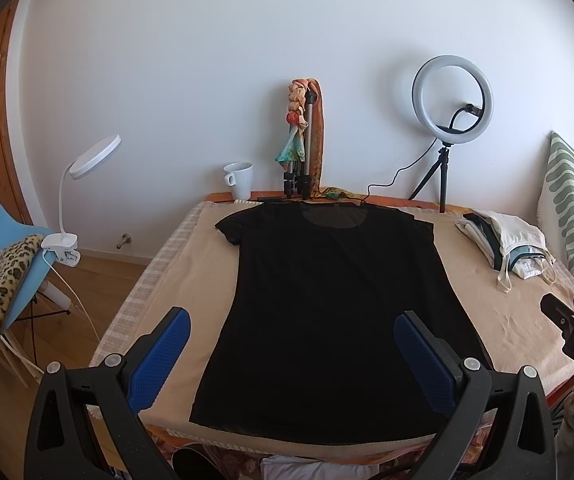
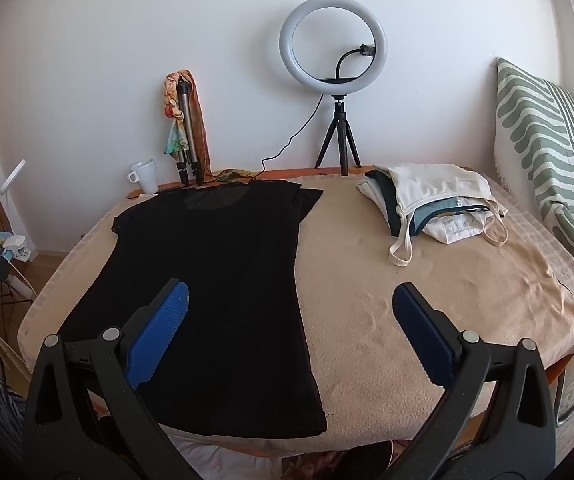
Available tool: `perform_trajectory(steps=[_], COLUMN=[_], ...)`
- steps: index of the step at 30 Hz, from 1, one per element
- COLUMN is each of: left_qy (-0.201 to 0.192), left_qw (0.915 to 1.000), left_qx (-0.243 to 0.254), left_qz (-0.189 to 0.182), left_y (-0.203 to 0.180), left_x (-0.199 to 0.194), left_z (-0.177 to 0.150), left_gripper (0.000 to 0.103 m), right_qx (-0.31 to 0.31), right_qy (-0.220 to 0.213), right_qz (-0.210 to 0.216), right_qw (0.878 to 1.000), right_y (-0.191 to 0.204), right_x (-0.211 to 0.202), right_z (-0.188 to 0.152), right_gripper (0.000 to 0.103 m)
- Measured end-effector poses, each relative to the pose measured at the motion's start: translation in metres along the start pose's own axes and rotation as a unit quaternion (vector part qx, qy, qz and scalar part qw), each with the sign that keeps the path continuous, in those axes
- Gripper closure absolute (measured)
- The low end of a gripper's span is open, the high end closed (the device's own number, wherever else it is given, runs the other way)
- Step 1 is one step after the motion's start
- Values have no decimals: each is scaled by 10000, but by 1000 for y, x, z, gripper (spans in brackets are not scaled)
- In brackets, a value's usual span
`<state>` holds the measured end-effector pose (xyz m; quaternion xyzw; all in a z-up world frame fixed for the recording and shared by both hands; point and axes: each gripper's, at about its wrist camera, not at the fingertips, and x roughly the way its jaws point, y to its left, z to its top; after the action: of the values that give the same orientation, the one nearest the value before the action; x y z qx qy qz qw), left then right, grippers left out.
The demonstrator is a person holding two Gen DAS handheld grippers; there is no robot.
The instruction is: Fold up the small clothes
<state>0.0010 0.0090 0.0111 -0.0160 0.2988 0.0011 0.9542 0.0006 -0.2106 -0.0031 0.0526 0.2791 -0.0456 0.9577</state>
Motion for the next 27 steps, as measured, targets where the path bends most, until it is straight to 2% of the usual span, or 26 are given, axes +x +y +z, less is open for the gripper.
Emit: perform_trajectory(steps=[27], left_qy=[-26], left_qw=[10000], left_qx=[-34], left_qz=[-35], left_y=[-1], left_x=[-3], left_z=[3], left_gripper=[0], right_qx=[70], right_qy=[90], right_qz=[67], right_qw=[9999], right_y=[-3], right_x=[3], right_z=[-3], right_gripper=[0])
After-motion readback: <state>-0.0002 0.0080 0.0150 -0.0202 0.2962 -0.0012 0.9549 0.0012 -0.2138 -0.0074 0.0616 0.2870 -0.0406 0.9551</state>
